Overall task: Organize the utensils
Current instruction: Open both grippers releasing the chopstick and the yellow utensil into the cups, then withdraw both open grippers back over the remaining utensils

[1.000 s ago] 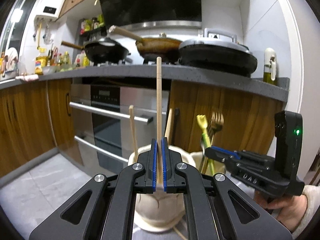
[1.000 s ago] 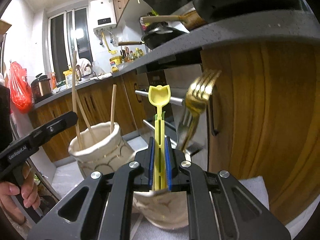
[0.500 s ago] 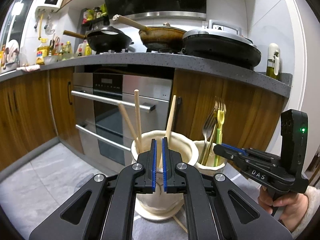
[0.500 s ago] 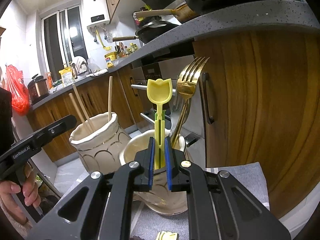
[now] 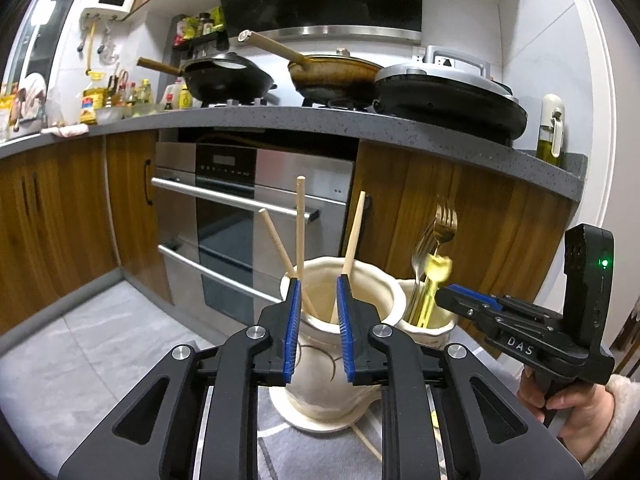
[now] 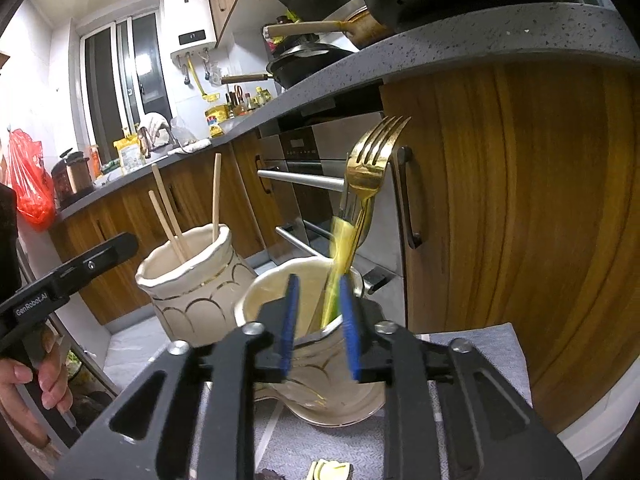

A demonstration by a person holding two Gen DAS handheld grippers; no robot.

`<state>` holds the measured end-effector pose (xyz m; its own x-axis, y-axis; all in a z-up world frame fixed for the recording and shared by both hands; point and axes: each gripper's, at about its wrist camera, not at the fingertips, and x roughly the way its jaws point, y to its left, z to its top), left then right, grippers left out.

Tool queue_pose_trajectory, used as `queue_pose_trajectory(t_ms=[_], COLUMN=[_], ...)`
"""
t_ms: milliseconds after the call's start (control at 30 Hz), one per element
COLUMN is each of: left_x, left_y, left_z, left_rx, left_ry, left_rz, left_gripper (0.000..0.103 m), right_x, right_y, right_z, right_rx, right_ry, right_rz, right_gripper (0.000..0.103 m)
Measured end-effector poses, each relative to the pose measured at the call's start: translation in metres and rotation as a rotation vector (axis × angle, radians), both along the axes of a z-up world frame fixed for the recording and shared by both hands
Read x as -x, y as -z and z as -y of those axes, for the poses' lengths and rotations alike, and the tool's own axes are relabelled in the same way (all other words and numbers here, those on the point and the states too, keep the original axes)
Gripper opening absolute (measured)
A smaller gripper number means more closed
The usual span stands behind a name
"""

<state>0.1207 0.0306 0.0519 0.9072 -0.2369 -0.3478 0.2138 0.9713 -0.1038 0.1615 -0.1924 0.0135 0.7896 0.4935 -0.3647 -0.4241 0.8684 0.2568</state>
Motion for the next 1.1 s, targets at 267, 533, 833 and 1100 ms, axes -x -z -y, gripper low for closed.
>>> queue_pose_trajectory(t_ms=[267,533,833,1100], left_x=[0.008,0.024,0.058,0.081], left_y=[-0.001,-0.001,-0.004,0.008], left_z=[-0.007,-0.009,-0.008,0.004], left_rx=[0.003,-0.024,-0.032,-0.087], left_ry=[-0.016,-0.056,-0.106,-0.118], left_rz=[-0.008,-0.032,-0.053,-0.128], left_gripper=[0.034,0.073,0.097,0.098], right_x=[0.01,0.032,0.066,0.086], right_y=[-0.008,-0.017,-0.025,-0.008], right_z=[0.011,0.027,0.051,0.055], right_rx=[-0.006,0.05,0.072,0.143], right_ry=[0.017,0.039,0.069,0.085], right_rz=[0.013,0.026,0.036,-0.058], right_gripper=[0.037,0.071,0.098,0.098])
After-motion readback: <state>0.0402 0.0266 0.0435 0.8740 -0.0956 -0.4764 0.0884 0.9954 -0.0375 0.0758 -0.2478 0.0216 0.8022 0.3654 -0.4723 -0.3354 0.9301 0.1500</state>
